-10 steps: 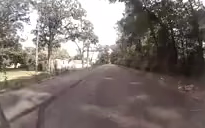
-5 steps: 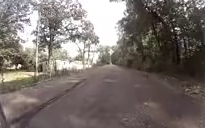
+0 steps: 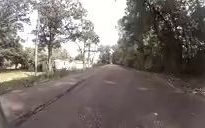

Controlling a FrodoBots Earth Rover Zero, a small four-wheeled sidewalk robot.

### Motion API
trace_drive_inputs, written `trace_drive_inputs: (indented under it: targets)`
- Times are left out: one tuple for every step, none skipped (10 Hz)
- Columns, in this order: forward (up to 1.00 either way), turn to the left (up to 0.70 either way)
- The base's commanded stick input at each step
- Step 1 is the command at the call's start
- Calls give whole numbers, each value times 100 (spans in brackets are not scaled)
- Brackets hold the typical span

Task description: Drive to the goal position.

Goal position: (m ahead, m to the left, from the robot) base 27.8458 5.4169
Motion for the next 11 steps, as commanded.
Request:
trace_drive_inputs:
  targets:
    - [70,0]
    - [70,0]
    - [70,0]
    - [70,0]
    - [70,0]
    - [70,0]
    - [70,0]
    - [70,0]
    - [70,0]
    - [70,0]
    - [70,0]
